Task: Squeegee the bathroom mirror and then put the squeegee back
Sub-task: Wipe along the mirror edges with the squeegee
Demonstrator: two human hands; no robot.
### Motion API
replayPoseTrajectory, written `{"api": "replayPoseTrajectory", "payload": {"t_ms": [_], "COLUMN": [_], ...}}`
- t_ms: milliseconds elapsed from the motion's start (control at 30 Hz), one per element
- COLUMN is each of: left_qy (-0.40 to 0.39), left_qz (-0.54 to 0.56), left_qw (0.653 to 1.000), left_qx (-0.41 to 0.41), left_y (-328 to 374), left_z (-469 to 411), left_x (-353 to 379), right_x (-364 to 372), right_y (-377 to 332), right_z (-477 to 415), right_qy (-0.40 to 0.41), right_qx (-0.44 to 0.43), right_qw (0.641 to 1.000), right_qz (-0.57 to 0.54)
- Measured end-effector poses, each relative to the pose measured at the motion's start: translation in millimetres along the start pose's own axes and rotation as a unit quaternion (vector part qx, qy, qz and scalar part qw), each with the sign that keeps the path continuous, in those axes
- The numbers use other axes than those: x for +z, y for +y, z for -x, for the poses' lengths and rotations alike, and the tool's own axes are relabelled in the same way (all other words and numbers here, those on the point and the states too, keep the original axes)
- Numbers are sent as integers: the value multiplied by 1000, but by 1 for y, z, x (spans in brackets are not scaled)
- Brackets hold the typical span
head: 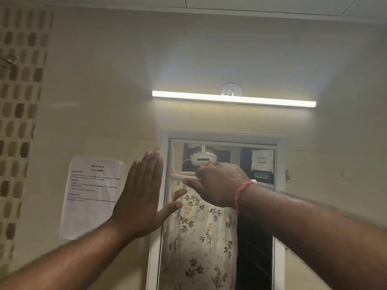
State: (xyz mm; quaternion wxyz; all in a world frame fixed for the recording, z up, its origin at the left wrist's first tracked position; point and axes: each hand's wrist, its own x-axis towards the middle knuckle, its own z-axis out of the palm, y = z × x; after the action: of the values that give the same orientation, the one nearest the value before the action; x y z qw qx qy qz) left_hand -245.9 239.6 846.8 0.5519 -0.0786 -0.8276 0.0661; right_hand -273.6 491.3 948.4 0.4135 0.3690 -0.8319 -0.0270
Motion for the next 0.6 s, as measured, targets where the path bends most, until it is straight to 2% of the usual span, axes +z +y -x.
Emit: {"api": "replayPoseTrajectory", "payload": {"t_ms": [600], "left_qy": [31], "left_qz": [-8], "left_qw": [998], "left_qx": [51], "left_y": [44], "left_z": [-20], "left_x": [0], "right_x": [-4], "right_y": [42], "right_z": [26], "right_qy": [-2], "right_qx": [19], "right_qw": [1000], "right_qz": [6]}}
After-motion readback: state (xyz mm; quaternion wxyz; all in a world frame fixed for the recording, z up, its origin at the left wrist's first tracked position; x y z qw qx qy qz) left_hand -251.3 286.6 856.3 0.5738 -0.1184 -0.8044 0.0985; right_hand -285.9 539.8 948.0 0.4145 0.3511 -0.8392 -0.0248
